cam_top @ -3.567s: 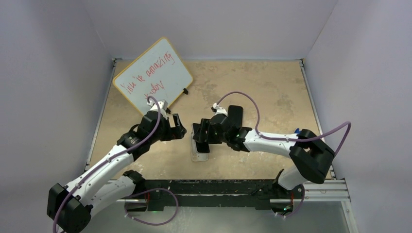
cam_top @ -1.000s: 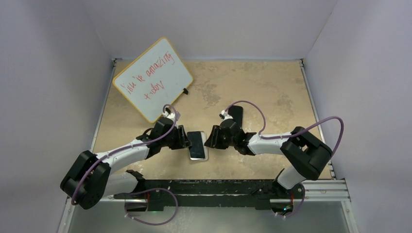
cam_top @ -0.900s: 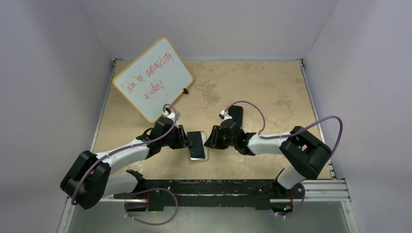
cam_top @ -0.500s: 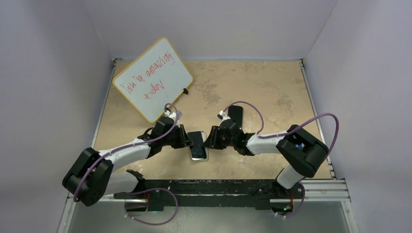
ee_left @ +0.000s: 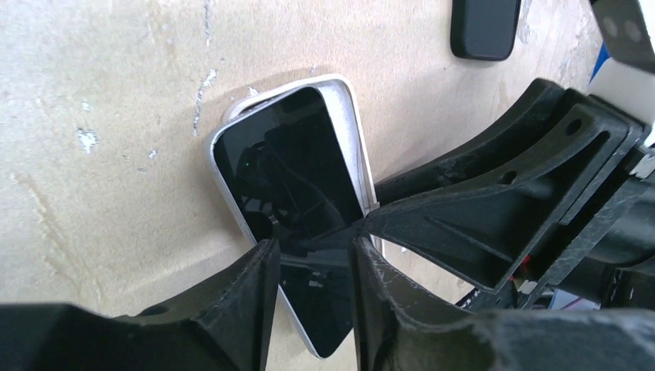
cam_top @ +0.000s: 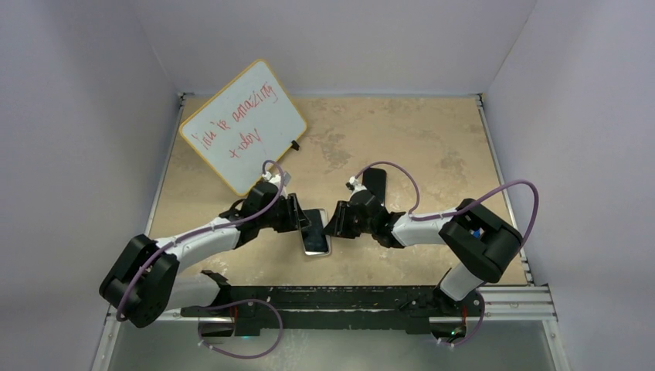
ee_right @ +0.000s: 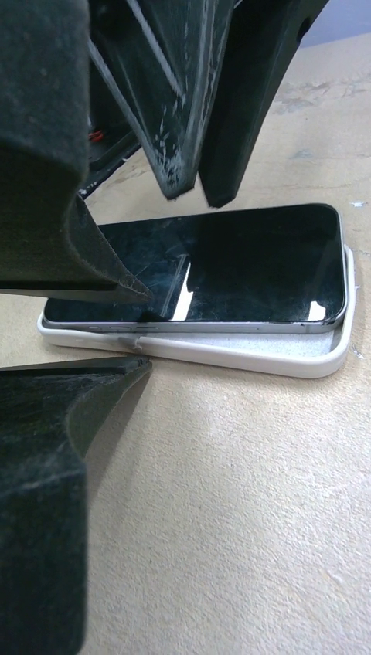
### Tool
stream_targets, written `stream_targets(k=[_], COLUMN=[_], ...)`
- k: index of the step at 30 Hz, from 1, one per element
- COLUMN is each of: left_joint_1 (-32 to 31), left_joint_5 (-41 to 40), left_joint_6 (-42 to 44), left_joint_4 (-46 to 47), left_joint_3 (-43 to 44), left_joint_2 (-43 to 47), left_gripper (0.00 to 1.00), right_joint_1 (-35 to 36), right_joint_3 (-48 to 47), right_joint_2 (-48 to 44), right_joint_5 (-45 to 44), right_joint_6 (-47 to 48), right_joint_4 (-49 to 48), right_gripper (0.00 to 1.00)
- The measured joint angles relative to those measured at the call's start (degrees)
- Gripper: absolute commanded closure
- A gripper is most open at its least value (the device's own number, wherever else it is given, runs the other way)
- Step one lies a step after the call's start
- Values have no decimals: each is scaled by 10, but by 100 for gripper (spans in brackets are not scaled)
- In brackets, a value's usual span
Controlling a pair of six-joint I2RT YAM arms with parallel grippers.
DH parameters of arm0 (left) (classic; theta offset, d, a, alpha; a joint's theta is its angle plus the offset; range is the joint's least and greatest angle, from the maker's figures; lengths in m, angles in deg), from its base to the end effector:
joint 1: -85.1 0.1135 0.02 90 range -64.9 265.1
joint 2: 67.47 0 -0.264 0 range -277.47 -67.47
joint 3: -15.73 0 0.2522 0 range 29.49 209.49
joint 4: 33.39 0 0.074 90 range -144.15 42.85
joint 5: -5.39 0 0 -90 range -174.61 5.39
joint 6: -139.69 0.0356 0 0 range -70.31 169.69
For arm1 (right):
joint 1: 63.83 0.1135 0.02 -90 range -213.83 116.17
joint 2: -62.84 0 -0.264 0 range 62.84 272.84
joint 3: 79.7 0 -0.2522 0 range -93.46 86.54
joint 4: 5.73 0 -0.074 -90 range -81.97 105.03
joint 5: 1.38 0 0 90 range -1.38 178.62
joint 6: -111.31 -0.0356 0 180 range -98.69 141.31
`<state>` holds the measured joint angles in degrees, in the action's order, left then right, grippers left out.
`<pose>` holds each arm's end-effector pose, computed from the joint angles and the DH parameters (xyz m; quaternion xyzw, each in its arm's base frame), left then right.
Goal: Put the phone into the phone case
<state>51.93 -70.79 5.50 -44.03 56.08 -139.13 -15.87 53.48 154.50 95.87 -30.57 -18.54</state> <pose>0.1905 -0.1347 0.1605 -0.0383 0.9072 -0.3384 0.2468 0.1970 0.2252 0.1416 -0.0008 0.8735 0.4056 0.2691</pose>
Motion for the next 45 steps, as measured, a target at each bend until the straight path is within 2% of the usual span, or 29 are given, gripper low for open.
stream_targets(k=[8,15,24,28,35,42,45], left_joint_1=[0,0,0,1,1,-1,-4], left_joint_5=[-50,-56,-25,-10,3,0,-4], left_joint_6=[13,19,19,22,33,33,33], left_joint_4=[-76,-83,-38,-9,9,2,-9], left_joint_3=[20,20,22,22,22,31,38], left_joint_2=[21,-17,-47,-61,-75,-86,-89], left_gripper=[54,67,84,87,86,76,67], right_joint_1=[0,-7,-11,-12,-15,-16,-16], right_joint_3=[0,-7,-18,-18,-18,-18,-18], right_joint_2=[0,3,21,23,26,26,26], right_joint_5=[-1,-2,2,6,16,17,17], right_joint_6=[1,5,10,12,17,19,18], right_joint_4=[5,9,0,-2,-6,-6,-6], right_gripper=[67,68,72,72,73,72,70])
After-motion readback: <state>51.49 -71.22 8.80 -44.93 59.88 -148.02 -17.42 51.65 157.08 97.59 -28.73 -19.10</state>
